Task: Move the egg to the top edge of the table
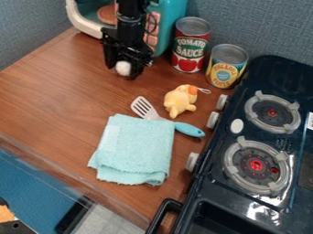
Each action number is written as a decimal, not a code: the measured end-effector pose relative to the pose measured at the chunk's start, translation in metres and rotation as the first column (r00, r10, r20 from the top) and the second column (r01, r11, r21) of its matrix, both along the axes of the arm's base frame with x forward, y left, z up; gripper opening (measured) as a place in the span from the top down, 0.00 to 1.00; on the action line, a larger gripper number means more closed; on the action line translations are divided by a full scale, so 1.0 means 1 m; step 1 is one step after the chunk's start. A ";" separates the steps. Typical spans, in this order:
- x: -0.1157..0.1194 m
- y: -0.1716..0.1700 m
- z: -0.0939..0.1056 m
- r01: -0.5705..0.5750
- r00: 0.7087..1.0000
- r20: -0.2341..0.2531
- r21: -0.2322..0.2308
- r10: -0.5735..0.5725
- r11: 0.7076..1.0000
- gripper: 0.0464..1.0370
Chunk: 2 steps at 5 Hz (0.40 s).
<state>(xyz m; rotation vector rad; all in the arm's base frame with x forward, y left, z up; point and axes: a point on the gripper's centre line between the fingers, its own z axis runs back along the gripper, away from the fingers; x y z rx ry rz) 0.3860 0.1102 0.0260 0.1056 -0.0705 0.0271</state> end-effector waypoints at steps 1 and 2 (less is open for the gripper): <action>-0.002 -0.006 -0.004 0.020 1.000 -0.003 -0.020 -0.020 1.000 0.03; -0.001 -0.006 0.014 0.028 0.999 0.028 -0.015 -0.027 0.999 0.04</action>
